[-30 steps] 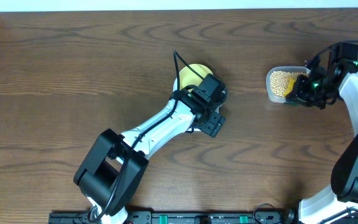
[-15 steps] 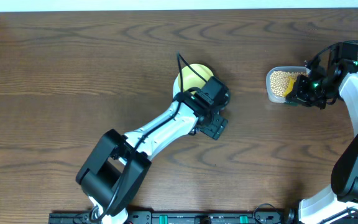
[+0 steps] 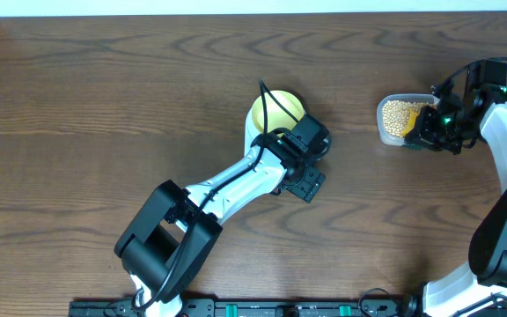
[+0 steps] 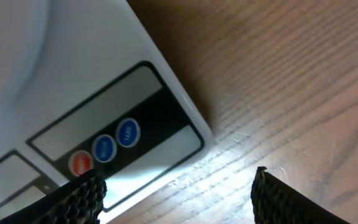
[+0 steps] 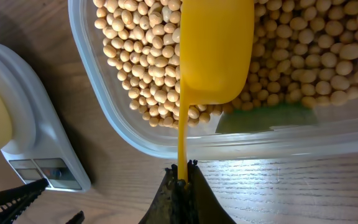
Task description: Scoop item into bowl and weigh 50g on scale
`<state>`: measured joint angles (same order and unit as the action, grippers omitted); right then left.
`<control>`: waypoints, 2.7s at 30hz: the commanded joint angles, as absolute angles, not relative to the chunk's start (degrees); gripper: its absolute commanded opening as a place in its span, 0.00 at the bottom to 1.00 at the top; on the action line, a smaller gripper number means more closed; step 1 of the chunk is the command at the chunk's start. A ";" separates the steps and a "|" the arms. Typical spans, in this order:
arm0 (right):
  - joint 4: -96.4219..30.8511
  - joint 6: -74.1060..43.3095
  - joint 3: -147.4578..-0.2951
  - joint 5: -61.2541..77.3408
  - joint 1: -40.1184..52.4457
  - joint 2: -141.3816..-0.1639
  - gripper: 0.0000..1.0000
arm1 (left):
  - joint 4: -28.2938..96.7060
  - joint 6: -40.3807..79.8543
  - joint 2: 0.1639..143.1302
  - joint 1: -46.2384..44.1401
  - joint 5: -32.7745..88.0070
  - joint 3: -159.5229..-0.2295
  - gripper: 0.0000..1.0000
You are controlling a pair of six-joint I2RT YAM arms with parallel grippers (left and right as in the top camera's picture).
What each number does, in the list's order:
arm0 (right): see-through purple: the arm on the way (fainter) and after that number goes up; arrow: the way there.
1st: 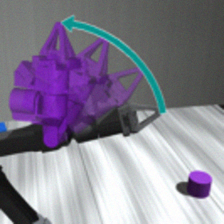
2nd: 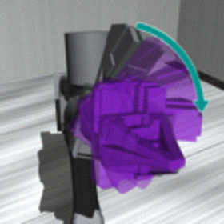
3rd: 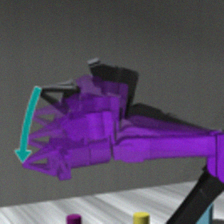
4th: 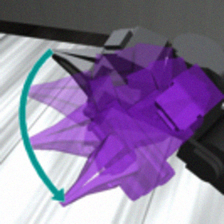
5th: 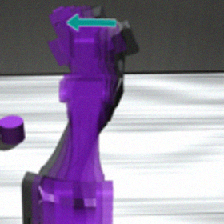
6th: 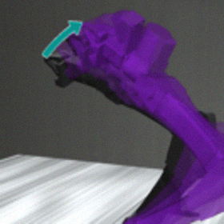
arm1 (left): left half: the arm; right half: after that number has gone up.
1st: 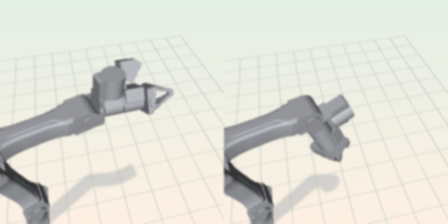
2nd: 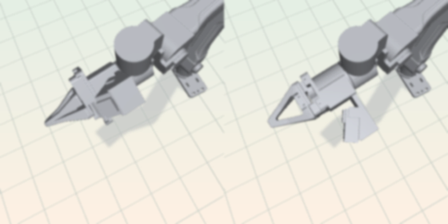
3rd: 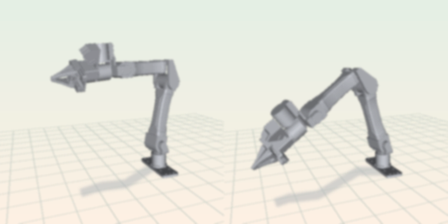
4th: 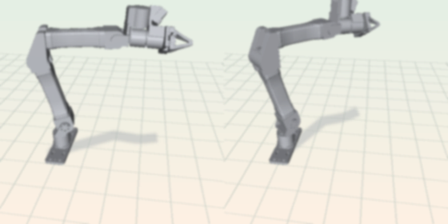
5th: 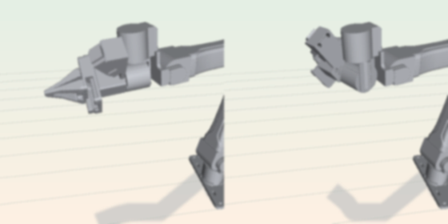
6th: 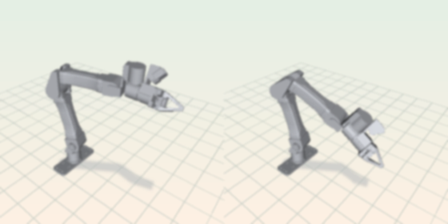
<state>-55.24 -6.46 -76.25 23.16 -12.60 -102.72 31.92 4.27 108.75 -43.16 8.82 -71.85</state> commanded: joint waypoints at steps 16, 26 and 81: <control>-55.72 -5.45 -76.90 24.36 -12.82 -103.53 0.01 | 31.38 4.56 111.37 -43.05 6.09 -71.44 0.78; -55.70 -5.48 -76.90 24.36 -12.82 -103.53 0.01 | 31.33 4.54 111.48 -43.05 5.26 -71.37 0.78; -55.05 -5.48 -76.90 24.36 -12.82 -103.50 0.01 | 33.15 5.02 103.18 -43.05 5.50 -70.72 0.78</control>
<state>-55.09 -6.44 -76.25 23.16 -12.60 -102.72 32.60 4.49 103.72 -43.18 6.02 -70.83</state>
